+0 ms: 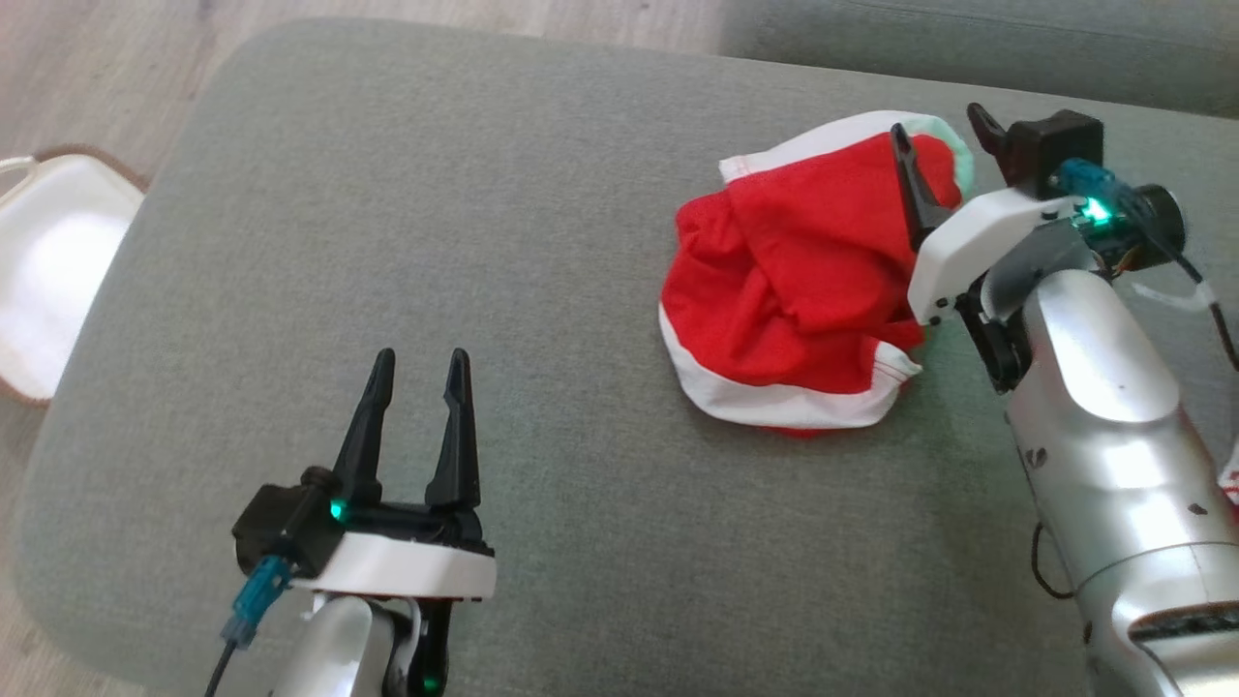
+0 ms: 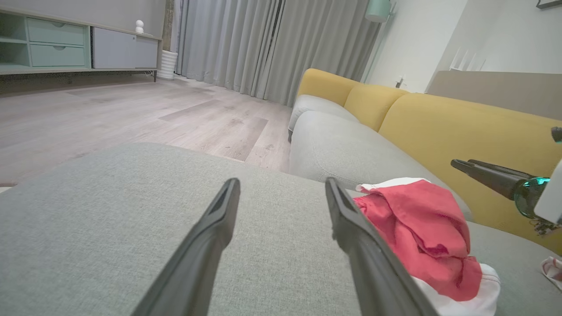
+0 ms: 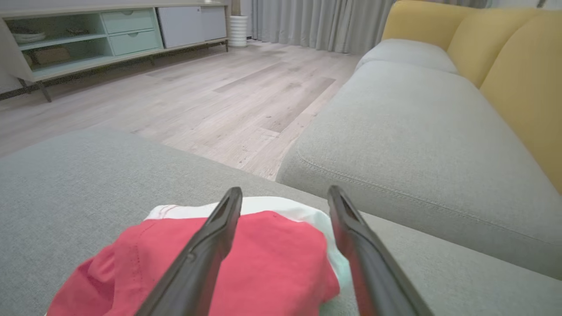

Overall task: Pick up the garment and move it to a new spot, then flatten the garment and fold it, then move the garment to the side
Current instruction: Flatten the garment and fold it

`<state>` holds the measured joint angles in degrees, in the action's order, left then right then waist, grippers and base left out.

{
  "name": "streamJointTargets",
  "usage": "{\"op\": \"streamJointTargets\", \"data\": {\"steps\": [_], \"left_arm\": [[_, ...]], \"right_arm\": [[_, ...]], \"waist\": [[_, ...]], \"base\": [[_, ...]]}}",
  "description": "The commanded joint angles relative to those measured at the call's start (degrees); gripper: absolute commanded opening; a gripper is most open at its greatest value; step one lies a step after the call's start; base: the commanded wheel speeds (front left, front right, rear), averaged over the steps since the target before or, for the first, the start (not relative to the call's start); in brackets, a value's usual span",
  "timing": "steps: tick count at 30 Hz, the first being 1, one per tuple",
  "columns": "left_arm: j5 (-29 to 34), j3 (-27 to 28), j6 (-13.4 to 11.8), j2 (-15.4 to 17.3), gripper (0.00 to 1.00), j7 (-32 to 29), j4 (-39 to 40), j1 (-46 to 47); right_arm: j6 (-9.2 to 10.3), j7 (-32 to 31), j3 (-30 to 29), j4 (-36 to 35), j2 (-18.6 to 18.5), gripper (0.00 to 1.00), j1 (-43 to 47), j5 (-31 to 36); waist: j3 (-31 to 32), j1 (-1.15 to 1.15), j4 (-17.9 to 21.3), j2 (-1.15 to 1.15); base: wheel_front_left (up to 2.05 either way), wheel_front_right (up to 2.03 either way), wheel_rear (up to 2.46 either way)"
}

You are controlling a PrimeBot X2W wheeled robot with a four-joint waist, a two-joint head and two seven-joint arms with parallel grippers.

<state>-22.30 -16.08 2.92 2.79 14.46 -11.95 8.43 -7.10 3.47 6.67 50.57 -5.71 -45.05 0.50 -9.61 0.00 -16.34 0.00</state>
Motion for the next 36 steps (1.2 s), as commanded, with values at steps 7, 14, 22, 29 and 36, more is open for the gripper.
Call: {"op": "streamJointTargets", "data": {"steps": [7,14,22,29,36], "left_arm": [[1.0,4.1,-0.1,0.1,1.00,0.5,2.1,1.4],[2.7,5.3,0.7,0.1,1.00,0.5,3.4,0.8],[2.4,5.8,0.7,0.1,1.00,0.5,3.5,-1.2],[2.6,5.5,1.0,0.1,1.00,0.5,3.3,-1.5],[2.5,4.6,1.3,0.1,1.00,0.5,2.9,-0.9]], "right_arm": [[-0.39,6.6,-3.1,-5.5,1.2,1.00,6.0,-0.7],[-0.39,10.1,-3.1,-15.4,1.7,1.00,16.6,-4.4],[-0.39,11.1,-5.4,-30.3,2.7,1.00,34.1,-8.0],[-0.39,9.1,-4.1,-34.8,2.8,1.00,38.2,-8.8],[-0.39,4.4,1.1,-35.7,2.8,1.00,35.0,-6.9]], "waist": [[1.5,0.00,3.6,0.00],[2.7,0.00,6.7,0.00],[5.0,0.00,9.0,0.00],[4.9,0.00,9.1,0.00],[3.7,0.00,7.5,0.00]], "base": [[0.00,0.00,0.00],[0.00,0.00,0.00],[0.00,0.00,0.00],[0.00,0.00,0.00],[0.00,0.00,0.00]]}}
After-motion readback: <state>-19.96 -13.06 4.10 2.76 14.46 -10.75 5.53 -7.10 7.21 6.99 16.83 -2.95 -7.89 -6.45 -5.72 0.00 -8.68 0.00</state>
